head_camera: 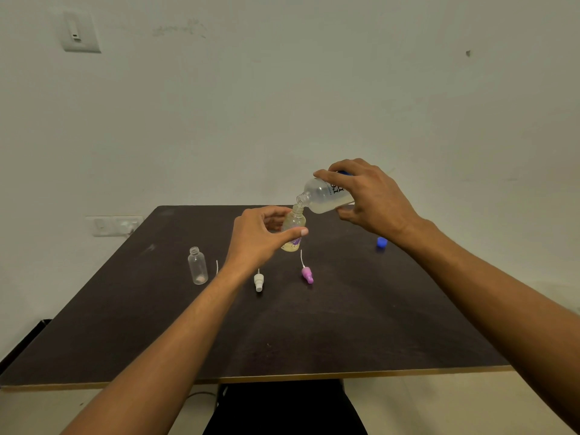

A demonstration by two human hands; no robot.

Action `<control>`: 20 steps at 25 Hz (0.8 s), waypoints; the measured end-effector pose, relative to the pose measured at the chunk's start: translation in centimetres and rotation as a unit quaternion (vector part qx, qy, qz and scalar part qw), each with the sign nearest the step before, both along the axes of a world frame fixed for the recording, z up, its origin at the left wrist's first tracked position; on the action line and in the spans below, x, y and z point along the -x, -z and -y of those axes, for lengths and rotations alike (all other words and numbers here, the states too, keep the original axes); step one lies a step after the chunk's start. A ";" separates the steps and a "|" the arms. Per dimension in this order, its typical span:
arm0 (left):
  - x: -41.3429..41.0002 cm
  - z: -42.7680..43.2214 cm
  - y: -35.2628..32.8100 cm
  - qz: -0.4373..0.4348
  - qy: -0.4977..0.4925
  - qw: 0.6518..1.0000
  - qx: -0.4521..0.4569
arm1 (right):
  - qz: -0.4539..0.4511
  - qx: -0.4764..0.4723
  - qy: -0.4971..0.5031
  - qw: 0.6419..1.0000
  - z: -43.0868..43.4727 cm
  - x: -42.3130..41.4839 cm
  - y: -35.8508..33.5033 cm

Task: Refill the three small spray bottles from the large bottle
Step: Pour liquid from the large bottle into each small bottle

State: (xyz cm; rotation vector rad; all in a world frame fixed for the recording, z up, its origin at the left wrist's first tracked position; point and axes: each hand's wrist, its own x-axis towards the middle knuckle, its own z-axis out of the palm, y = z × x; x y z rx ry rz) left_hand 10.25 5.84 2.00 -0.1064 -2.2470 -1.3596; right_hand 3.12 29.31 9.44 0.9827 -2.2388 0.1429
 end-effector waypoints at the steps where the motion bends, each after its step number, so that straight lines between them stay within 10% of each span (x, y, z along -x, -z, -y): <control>1: 0.0 0.0 0.0 0.001 0.000 1.000 0.001 | -0.001 0.000 0.000 1.000 0.0 0.0 0.0; 20: 0.3 -0.1 0.2 -0.007 0.009 0.999 -0.035 | 0.138 0.106 0.007 0.985 0.1 -0.4 1.6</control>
